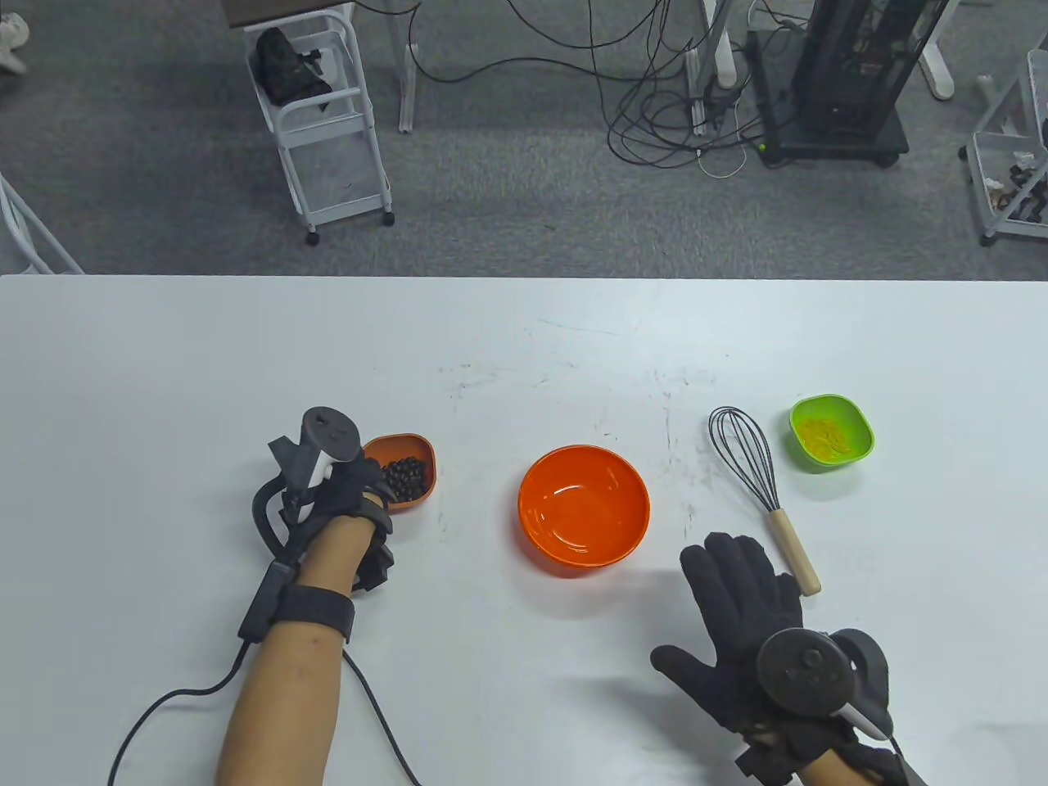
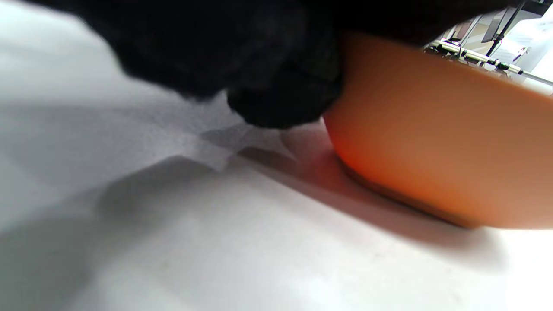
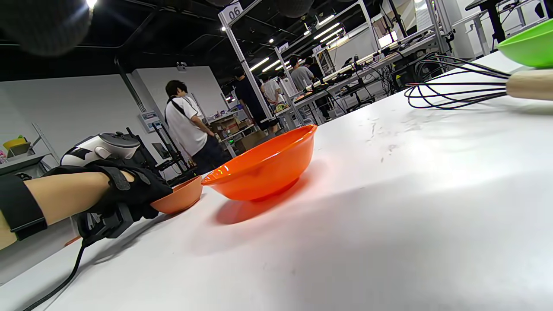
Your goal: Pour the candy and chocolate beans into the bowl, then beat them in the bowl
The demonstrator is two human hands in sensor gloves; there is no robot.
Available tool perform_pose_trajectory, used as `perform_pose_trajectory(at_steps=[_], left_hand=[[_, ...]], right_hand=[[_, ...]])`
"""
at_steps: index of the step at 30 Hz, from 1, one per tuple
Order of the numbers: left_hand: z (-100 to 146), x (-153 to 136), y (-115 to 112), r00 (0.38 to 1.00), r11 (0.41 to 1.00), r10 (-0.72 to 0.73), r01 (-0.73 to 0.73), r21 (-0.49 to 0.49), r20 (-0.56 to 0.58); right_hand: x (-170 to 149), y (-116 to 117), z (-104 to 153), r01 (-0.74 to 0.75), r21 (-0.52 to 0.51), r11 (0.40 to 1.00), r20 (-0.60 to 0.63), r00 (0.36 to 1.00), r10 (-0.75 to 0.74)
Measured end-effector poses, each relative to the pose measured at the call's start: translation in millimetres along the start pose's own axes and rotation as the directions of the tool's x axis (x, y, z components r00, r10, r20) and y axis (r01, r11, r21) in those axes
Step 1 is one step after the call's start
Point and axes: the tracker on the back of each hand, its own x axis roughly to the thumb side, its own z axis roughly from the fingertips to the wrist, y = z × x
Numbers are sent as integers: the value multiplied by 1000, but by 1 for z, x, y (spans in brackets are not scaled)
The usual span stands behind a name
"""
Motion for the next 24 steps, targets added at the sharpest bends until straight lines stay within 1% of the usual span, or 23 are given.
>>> perform_pose_trajectory(at_steps=[4, 7, 9, 11, 13, 18, 22, 24], left_hand=[[2, 4, 5, 1000, 1000, 17, -18, 8, 11], [9, 12, 13, 998, 999, 25, -27, 41, 50], [15, 20, 19, 996, 999, 13, -17, 42, 83], [24, 31, 26, 995, 997, -34, 27, 73, 98], [32, 40, 32, 991, 995, -47, 35, 96, 126], [53, 69, 44, 976, 993, 48, -69, 95, 213], [72, 96, 46, 966, 991, 23, -57, 125, 257], [79, 111, 41, 958, 994, 11, -41, 102, 285]], right_hand=[[-1, 0, 0, 2, -1, 1000, -5, 1000, -2], [-2, 0, -1, 3, 2, 1000, -12, 1000, -3], [-2, 0, -1, 0, 8, 1000, -15, 1000, 0], [-3, 1, -2, -4, 30, 1000, -23, 1000, 5], [-3, 2, -2, -7, 41, 999, -26, 1000, 8], [-5, 3, -3, -7, 56, 998, -40, 999, 9], [-6, 2, -4, -1, 55, 998, -45, 999, 4], [-6, 2, -4, -1, 55, 998, -42, 999, 3]])
